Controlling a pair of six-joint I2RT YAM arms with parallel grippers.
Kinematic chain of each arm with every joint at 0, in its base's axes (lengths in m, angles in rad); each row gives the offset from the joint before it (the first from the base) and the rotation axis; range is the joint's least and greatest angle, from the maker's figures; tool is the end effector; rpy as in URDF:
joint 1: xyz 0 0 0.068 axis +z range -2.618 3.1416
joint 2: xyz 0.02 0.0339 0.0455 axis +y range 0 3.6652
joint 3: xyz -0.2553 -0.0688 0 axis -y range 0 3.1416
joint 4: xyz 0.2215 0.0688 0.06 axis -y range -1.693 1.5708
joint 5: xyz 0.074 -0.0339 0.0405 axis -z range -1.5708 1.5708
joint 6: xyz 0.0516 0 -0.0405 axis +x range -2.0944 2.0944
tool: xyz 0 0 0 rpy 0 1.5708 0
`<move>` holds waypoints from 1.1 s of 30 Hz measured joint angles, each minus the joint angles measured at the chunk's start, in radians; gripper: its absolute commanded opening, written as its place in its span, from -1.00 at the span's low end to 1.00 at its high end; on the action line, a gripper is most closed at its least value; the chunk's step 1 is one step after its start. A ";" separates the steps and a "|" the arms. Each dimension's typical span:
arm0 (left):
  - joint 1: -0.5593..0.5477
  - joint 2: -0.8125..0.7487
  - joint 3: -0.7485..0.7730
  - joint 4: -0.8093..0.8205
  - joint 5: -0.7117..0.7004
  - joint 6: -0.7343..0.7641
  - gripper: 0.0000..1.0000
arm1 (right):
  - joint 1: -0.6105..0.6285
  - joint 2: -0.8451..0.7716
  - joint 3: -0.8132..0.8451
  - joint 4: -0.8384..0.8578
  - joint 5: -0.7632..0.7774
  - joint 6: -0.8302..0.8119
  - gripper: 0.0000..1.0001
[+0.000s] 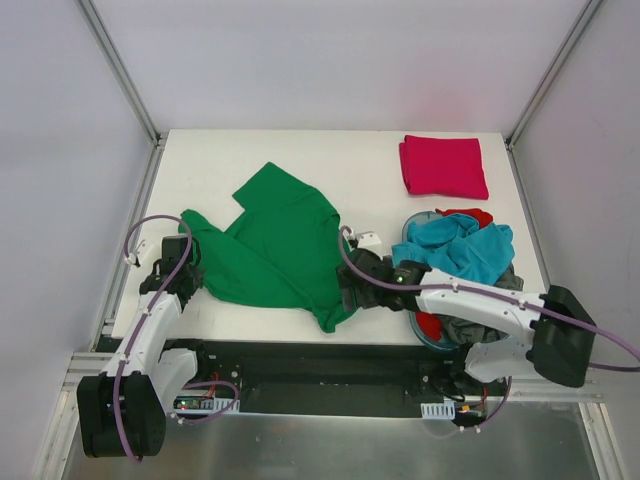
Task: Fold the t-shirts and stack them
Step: Flatten out the tshirt
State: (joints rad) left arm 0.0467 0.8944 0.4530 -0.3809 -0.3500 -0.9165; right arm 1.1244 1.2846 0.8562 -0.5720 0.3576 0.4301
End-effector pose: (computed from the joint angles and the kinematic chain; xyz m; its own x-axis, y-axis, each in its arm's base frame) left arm 0.1684 0.0256 0.1825 -0.2257 -0.7567 -0.6135 -0.7493 0.5373 -0.3871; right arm 0.1201 0.2090 0.2180 -0.6486 -0.4504 -0.6136 -0.5423 0.8391 -0.0426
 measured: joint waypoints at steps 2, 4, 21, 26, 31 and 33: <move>0.000 0.000 0.000 0.000 0.000 0.000 -1.00 | -0.045 0.062 0.051 0.025 0.000 0.013 0.50; 0.000 0.000 0.000 0.000 0.000 0.000 -1.00 | -0.089 0.120 0.077 0.047 0.003 0.034 0.43; 0.000 -0.084 -0.003 -0.039 -0.003 0.001 -1.00 | -0.132 0.272 0.087 0.091 0.084 0.111 -0.99; 0.000 -0.171 0.013 -0.086 -0.002 0.002 -1.00 | -0.134 0.195 0.086 0.107 0.084 0.076 -0.99; 0.000 -0.270 0.130 -0.158 -0.001 0.000 -1.00 | -0.134 -0.046 0.100 0.078 0.103 0.029 -0.99; 0.000 -0.321 0.206 -0.179 -0.001 0.000 -1.00 | -0.134 -0.145 0.140 0.046 0.110 -0.003 -0.99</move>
State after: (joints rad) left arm 0.0467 0.5732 0.6590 -0.5594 -0.3511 -0.9169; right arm 0.9905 1.1397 0.9962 -0.5262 0.4679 0.4271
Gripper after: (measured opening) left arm 0.009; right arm 0.018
